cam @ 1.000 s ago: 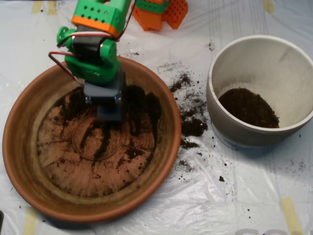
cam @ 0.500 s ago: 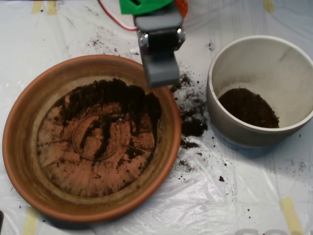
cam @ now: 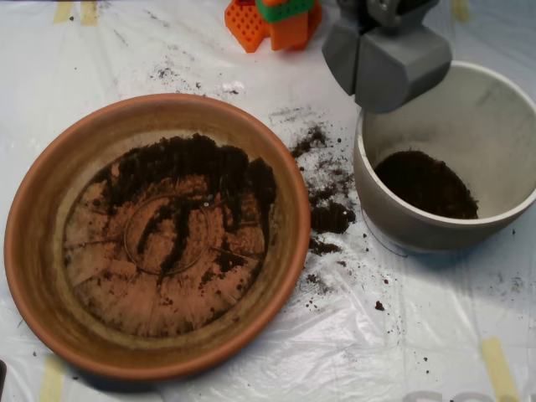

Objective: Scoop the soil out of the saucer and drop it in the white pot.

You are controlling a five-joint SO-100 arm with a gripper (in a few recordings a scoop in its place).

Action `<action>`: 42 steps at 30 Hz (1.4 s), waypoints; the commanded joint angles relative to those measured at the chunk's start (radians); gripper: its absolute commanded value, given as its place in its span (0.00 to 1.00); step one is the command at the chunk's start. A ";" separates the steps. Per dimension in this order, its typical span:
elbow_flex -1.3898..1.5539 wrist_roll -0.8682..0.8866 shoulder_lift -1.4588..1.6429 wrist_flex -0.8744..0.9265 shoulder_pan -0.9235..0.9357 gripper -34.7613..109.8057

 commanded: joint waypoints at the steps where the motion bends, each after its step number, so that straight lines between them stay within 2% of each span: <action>1: -0.092 -0.028 -0.008 -0.041 -0.080 0.24; 3: -0.100 -0.032 -0.034 -0.063 -0.089 0.24; 4: -0.127 -0.035 -0.060 -0.051 -0.092 0.27; 7: -0.152 -0.048 -0.100 -0.020 -0.112 0.52; 9: -0.132 -0.046 -0.086 -0.018 -0.124 0.56; 23: -0.179 -0.002 -0.031 0.043 -0.067 0.56; 27: -0.408 0.092 -0.067 0.155 0.051 0.55; 32: -0.391 0.072 -0.060 0.153 0.295 0.55; 37: -0.175 -0.055 -0.049 0.038 0.482 0.54; 42: 0.170 -0.189 0.014 -0.138 0.591 0.54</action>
